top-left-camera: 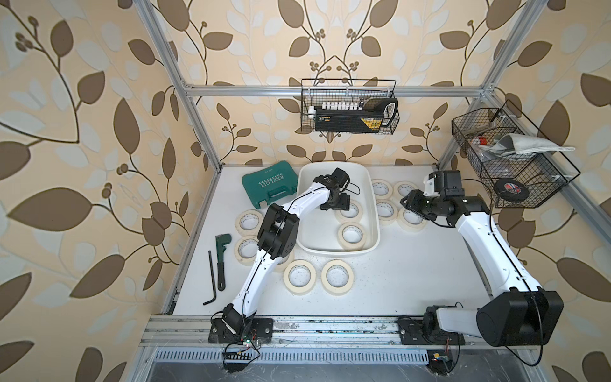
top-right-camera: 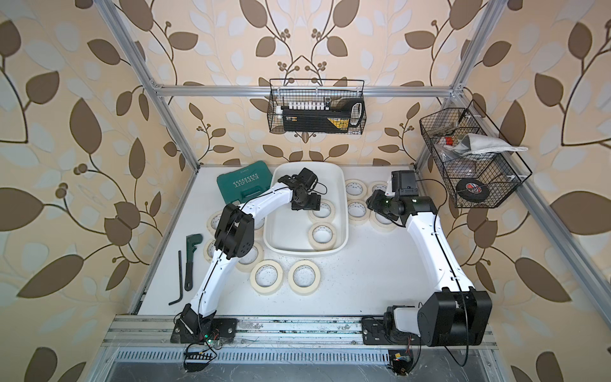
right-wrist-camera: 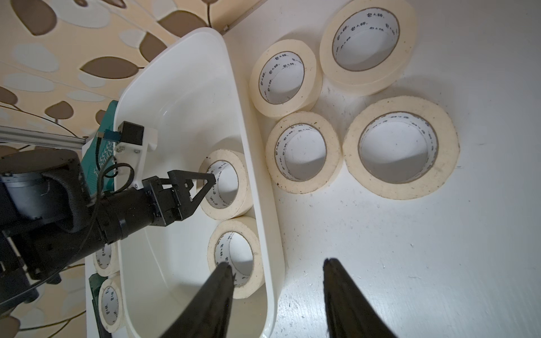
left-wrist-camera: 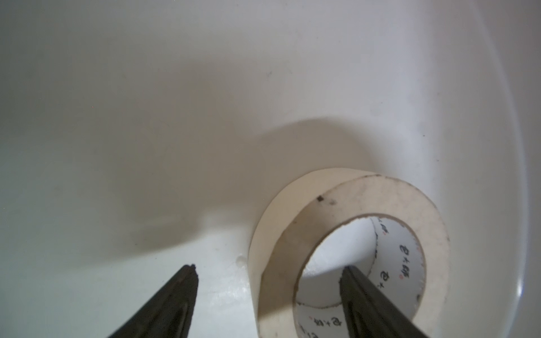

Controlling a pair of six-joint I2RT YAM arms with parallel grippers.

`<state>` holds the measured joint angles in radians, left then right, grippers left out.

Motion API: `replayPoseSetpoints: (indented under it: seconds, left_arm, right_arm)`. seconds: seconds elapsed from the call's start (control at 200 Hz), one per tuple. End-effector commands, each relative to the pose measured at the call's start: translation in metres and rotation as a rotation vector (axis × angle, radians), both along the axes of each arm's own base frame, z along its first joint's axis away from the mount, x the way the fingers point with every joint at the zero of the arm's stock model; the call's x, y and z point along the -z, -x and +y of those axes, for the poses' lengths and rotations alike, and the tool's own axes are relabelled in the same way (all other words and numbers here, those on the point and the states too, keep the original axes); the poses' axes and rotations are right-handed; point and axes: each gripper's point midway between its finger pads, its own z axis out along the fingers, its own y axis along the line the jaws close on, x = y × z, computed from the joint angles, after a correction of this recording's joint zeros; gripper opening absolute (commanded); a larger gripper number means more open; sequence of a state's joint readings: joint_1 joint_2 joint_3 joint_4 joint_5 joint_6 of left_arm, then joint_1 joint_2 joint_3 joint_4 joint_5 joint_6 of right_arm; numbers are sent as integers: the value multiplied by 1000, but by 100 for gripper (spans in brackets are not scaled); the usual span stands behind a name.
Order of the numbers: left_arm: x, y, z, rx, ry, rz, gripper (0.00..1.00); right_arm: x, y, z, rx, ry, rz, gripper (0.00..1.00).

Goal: Take out the art tape in the storage box
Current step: Pick up the art tape from the storage box.

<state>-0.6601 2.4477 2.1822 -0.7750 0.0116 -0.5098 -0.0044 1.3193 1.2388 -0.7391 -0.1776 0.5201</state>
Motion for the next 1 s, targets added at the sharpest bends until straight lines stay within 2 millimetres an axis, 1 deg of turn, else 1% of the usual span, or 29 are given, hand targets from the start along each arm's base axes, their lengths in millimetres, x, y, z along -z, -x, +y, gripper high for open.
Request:
replayPoseSetpoints:
  seconds: [0.0, 0.195, 0.25, 0.365, 0.44, 0.57, 0.64, 0.79, 0.995]
  left_arm:
    - [-4, -8, -1, -9, 25, -4, 71]
    - [0, -7, 1, -9, 18, 6, 55]
    - [1, -6, 3, -8, 13, 11, 49]
    - [-3, -4, 8, -6, 15, 15, 33]
    - [-10, -2, 14, -7, 12, 9, 28]
    - [-32, 2, 24, -1, -9, -21, 20]
    - [-49, 5, 30, 5, -23, -47, 16]
    - [-87, 13, 44, 27, -59, -96, 14]
    - [-131, 37, 45, 118, -131, -153, 9]
  right_arm:
    - [3, 5, 5, -12, -17, 14, 51]
    - [1, 5, 6, -13, -25, 10, 51]
    - [1, 5, 6, -11, -29, 9, 51]
    - [3, 4, 11, -21, -33, 16, 51]
    - [3, 3, 14, -27, -33, 18, 51]
    - [5, 2, 22, -43, -35, 27, 51]
    - [6, 0, 30, -59, -35, 33, 51]
    - [5, -2, 47, -93, -31, 39, 51]
    - [-1, -4, 75, -151, -31, 32, 52]
